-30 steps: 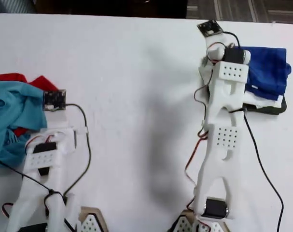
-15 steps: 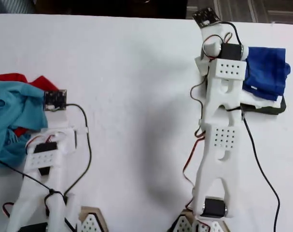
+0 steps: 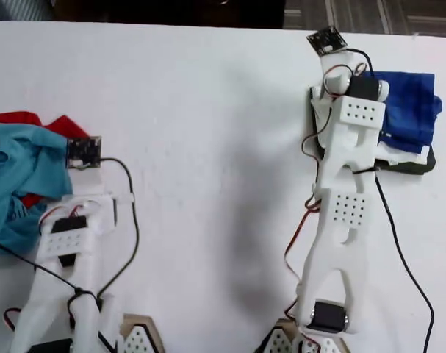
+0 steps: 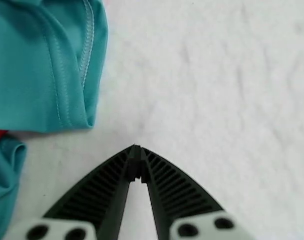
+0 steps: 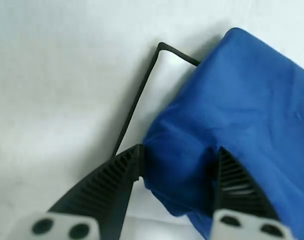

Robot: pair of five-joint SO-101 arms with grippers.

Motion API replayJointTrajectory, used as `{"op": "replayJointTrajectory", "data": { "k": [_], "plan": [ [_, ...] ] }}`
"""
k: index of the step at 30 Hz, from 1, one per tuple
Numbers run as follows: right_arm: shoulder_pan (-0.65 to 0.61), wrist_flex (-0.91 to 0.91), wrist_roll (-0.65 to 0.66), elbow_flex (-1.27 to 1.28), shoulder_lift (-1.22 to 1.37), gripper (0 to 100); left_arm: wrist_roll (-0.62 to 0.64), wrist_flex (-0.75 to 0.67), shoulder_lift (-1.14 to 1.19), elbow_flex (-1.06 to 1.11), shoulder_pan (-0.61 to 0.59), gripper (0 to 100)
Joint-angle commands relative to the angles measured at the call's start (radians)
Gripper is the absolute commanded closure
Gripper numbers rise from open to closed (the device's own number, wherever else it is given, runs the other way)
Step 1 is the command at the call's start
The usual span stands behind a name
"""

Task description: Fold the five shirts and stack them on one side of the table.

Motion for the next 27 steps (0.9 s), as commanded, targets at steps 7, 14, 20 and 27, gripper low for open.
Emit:
{"op": "replayJointTrajectory", "data": {
  "k": [7, 14, 20, 27],
  "plan": [
    [-0.038, 0.021, 0.006, -0.034, -0.068, 77.2, 0.002, -0.015, 0.000, -0.005, 0.008, 97],
    [-0.012, 0.015, 0.006, -0.035, -0.004, 77.2, 0.002, -0.015, 0.000, -0.005, 0.008, 97],
    [0.036, -0.013, 0.008, -0.035, 0.053, 77.2, 0.002, -0.015, 0.000, -0.005, 0.008, 97],
    [0.081, -0.065, 0.003, -0.043, 0.079, 78.0, 0.002, -0.015, 0.000, -0.005, 0.008, 97]
  ]
}}
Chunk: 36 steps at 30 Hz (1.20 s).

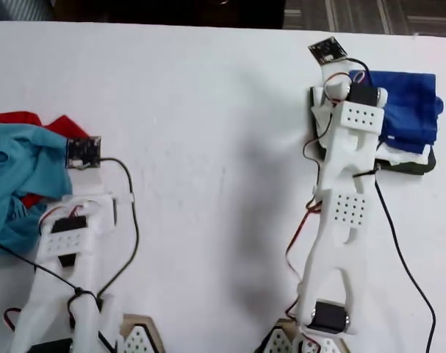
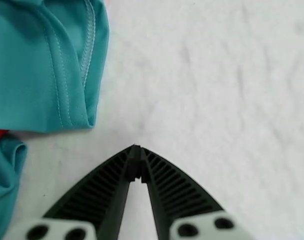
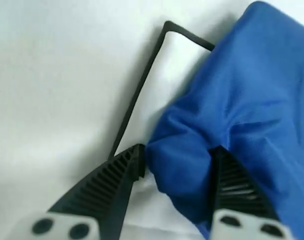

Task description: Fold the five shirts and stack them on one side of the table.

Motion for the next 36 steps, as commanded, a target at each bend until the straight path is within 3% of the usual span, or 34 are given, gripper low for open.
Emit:
{"op": "replayJointTrajectory", "data": {
  "k": [1, 4, 5, 7, 25, 32, 36],
  "plan": [
    [0.054, -0.039, 0.002, -0.040, -0.008, 80.6, 0.002, -0.015, 0.000, -0.005, 0.008, 97],
    [0.062, -0.077, 0.005, -0.061, -0.018, 97.8, 0.002, -0.015, 0.000, -0.005, 0.008, 97],
    [0.065, -0.084, 0.005, -0.075, -0.019, 98.8, 0.002, -0.015, 0.000, -0.005, 0.008, 97],
    [0.065, -0.084, 0.005, -0.094, -0.028, 95.2, 0.002, -0.015, 0.000, -0.005, 0.008, 97],
    [-0.025, 0.048, 0.006, -0.166, -0.058, 97.6, 0.002, -0.017, 0.000, -0.005, 0.008, 97],
    [-0.022, 0.048, 0.006, -0.166, -0.062, 84.0, 0.002, -0.017, 0.000, -0.005, 0.008, 97],
    [-0.022, 0.050, 0.006, -0.173, -0.067, 90.2, 0.002, -0.017, 0.000, -0.005, 0.008, 97]
  ]
}}
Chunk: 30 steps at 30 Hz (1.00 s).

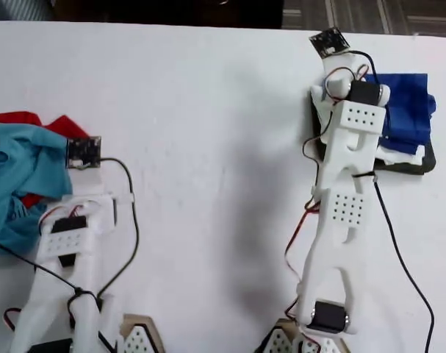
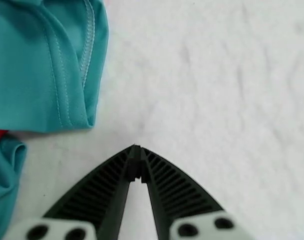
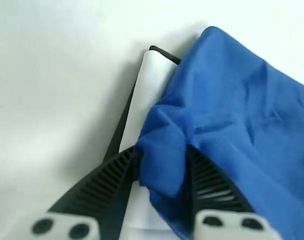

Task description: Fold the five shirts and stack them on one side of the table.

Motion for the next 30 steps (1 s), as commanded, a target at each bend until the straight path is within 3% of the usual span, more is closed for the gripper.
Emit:
{"op": "replayJointTrajectory", "data": {
  "k": [1, 5, 12, 30],
  "plan": [
    [-0.005, 0.004, 0.006, -0.040, -0.068, 91.8, 0.002, -0.017, 0.000, -0.005, 0.008, 97],
    [-0.005, 0.004, 0.006, -0.040, -0.068, 91.9, 0.002, -0.017, 0.000, -0.005, 0.008, 97],
    [-0.007, 0.005, 0.002, -0.037, -0.105, 80.9, 0.002, -0.017, 0.000, -0.005, 0.008, 97],
    [0.015, 0.013, 0.006, -0.031, -0.045, 83.0, 0.002, -0.017, 0.000, -0.005, 0.008, 97]
  ]
}}
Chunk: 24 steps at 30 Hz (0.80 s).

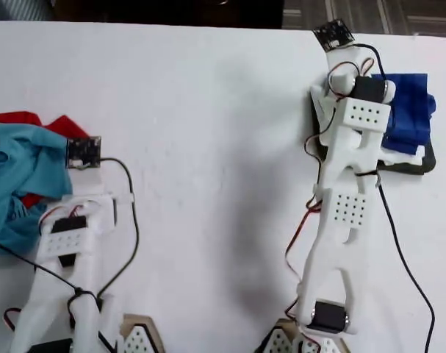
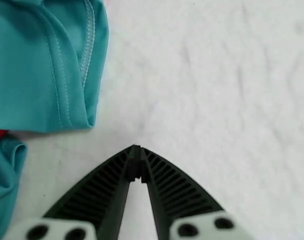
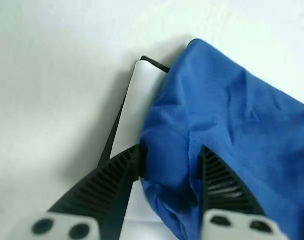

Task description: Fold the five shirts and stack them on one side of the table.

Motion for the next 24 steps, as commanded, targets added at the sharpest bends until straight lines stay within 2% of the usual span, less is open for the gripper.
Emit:
{"op": "replayJointTrajectory", "data": {
  "k": [1, 5, 6, 12, 16, 24],
  "plan": [
    [0.016, 0.001, 0.006, -0.032, 0.001, 83.7, 0.002, -0.017, 0.000, -0.005, 0.008, 97],
    [0.016, -0.001, 0.008, -0.040, 0.001, 99.3, 0.002, -0.017, 0.000, -0.005, 0.008, 97],
    [0.016, 0.001, 0.008, -0.040, -0.005, 96.7, 0.002, -0.017, 0.000, -0.005, 0.008, 97],
    [0.019, 0.077, 0.011, -0.037, -0.097, 97.9, 0.002, -0.017, 0.000, -0.005, 0.008, 97],
    [0.019, 0.157, 0.114, -0.037, -0.147, 97.8, 0.002, -0.017, 0.000, -0.005, 0.008, 97],
    [0.024, 0.209, 0.232, -0.032, -0.211, 97.8, 0.002, -0.017, 0.000, -0.005, 0.008, 97]
  ]
}}
